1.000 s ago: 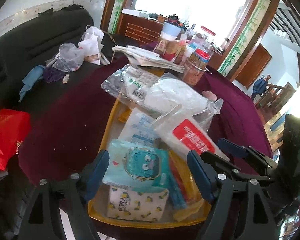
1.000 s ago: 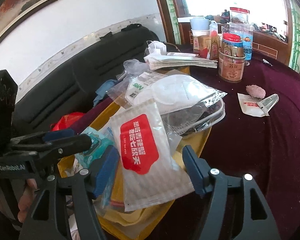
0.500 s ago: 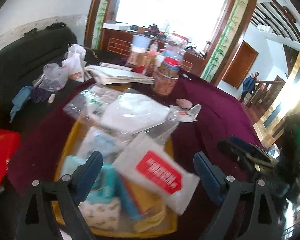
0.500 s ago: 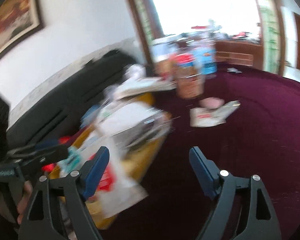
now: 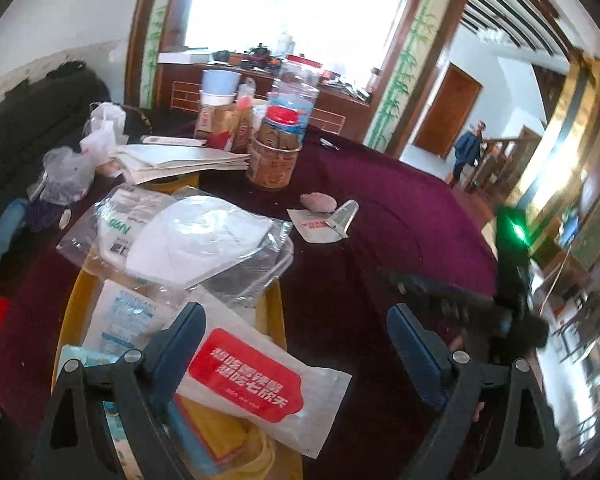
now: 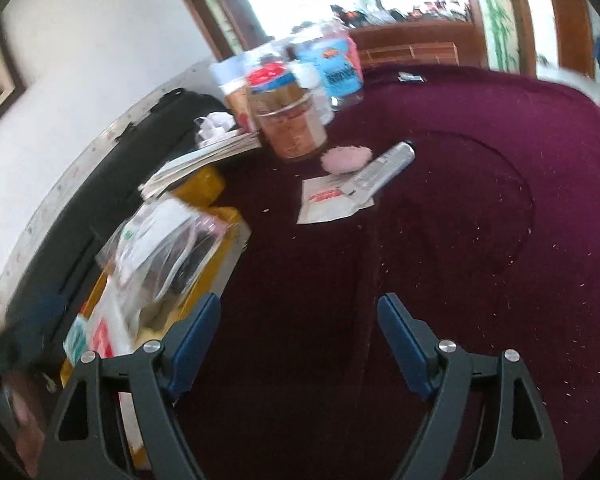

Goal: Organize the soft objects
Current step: 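Grasp the silver tube on the table with the right tool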

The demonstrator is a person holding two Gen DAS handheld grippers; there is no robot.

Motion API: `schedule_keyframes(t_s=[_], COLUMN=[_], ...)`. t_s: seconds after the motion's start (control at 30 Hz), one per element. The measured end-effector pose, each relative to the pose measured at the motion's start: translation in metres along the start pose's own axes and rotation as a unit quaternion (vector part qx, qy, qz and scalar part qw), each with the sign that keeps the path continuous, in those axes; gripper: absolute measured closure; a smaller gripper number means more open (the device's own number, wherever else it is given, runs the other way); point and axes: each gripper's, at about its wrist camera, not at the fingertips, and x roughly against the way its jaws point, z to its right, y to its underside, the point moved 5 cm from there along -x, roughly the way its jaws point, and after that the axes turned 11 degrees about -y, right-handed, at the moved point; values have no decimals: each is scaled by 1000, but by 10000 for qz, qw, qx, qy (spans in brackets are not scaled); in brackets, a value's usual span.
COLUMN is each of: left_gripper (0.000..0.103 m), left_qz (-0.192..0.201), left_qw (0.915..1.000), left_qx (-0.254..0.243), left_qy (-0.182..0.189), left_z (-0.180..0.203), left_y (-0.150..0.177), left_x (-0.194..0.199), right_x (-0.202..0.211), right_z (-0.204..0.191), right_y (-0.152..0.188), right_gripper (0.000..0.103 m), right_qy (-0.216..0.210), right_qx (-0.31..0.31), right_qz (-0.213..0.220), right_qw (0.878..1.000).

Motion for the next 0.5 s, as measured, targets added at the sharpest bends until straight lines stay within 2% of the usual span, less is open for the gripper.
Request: schedule_keyframes(t_s=[0.07,0.2,0.4,0.5], left_gripper=[9,9,9,9], left_qz=[-62,-246,-165,18], left_qw=[9999,9995,9994,9982], left_qx=[-66,-43,-190,-342], left_qy=[53,190,-258,-499], left_z=[5,8,9,11], left_y=[1,0,-4,-6], left_x=[-4,-13,-23,-22], right_x=[-7,-21,-37,-38], right_z=[11,27,42,39], right_y=[-9,-25,-37,-37], right_gripper=[28,33,37,37], right_qy=[-86,189,252,234], right_qx=[-237,-345,-535,-504], right_qz=[-45,-70,-97,-110], right_qw=[9997,9992,9982,9984])
